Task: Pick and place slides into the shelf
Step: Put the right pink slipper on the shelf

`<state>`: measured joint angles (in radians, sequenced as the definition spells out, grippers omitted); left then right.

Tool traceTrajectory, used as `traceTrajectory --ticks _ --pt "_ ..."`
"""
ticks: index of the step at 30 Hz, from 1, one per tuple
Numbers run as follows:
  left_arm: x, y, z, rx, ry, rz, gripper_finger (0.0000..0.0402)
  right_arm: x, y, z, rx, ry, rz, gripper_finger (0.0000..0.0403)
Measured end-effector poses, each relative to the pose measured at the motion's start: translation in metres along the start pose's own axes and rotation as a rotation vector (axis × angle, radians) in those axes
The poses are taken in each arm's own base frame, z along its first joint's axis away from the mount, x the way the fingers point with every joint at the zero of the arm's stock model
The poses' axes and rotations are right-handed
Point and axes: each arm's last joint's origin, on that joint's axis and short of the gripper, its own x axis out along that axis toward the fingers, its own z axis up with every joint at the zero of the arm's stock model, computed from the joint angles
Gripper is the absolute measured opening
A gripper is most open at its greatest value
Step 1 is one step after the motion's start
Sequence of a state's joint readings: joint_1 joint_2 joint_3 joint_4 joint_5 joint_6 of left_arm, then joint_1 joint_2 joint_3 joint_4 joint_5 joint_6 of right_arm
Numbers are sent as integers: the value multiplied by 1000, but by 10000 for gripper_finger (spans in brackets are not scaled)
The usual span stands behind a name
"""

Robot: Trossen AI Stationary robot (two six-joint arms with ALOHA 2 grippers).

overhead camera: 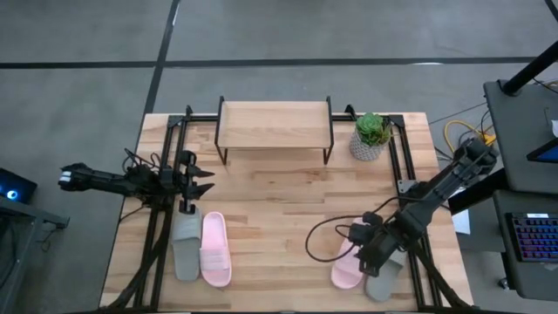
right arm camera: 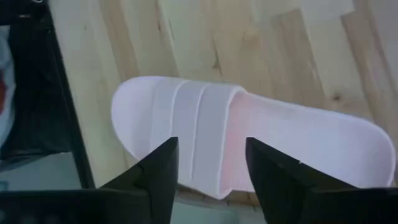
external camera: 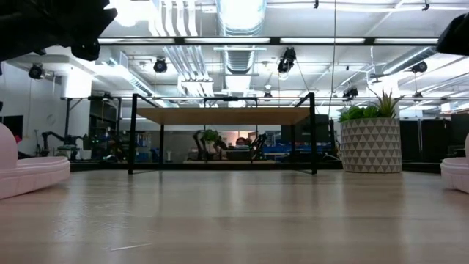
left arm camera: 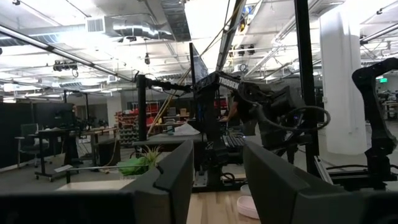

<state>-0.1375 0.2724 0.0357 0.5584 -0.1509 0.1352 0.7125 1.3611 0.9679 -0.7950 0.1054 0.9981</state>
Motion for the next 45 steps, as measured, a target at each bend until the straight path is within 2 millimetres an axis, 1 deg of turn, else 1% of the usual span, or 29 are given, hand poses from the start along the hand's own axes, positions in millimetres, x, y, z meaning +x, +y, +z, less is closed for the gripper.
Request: traceTrajectory --ticks 7,13,17,26,33,40,45 --pt "1 0 -2 3 13 2 126 11 -20 -7 59 -12 22 228" --pt "1 0 -2 3 14 3 126 32 -30 -11 91 -4 147 244" --pt "1 0 -1 2 13 11 126 41 -36 -16 105 17 156 243" --pt "1 0 -2 3 16 13 126 47 -33 -18 102 32 291 237" --pt "1 0 -2 4 15 13 126 52 -37 -21 101 37 291 227" --pt "1 0 -2 4 15 13 126 58 -38 -22 99 -11 371 218" --pt "1 0 -2 4 14 13 126 61 -41 -25 104 -7 367 202"
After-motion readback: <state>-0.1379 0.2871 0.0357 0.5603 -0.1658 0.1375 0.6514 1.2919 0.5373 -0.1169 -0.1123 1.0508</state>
